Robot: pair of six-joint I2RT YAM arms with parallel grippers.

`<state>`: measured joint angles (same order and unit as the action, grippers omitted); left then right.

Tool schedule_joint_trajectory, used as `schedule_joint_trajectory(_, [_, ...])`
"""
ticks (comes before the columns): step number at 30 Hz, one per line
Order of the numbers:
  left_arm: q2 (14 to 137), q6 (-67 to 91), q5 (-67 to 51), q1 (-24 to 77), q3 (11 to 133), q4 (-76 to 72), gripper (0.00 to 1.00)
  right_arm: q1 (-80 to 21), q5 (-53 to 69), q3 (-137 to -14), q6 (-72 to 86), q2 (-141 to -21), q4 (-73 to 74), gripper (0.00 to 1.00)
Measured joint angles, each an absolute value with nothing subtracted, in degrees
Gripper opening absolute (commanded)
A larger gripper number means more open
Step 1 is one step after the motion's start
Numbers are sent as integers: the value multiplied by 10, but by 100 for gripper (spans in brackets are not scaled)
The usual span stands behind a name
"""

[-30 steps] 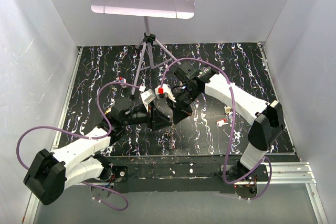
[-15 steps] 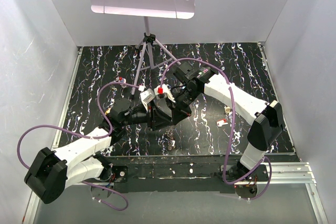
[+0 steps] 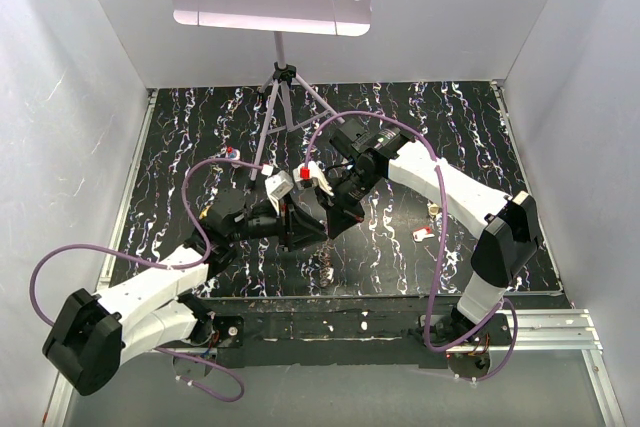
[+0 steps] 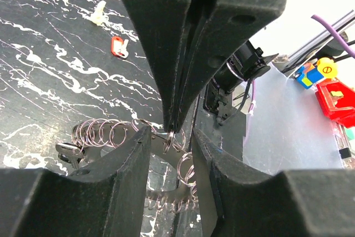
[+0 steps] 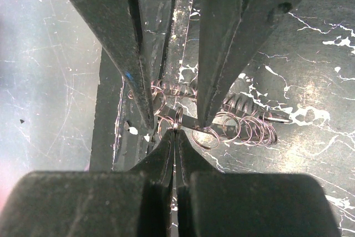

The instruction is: Put the keys on the keyring

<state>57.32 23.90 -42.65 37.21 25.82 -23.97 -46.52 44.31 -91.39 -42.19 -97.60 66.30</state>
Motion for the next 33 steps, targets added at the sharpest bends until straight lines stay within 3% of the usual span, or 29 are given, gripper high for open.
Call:
schedule_joint_trajectory(26, [579,237,-424,372,247,-248,33,-465,455,-914,-422,-976,663,1])
schedule_joint_trajectory(33, [579,238,-424,372,247,-249,26,-465,456,-914,-422,-976,663,1])
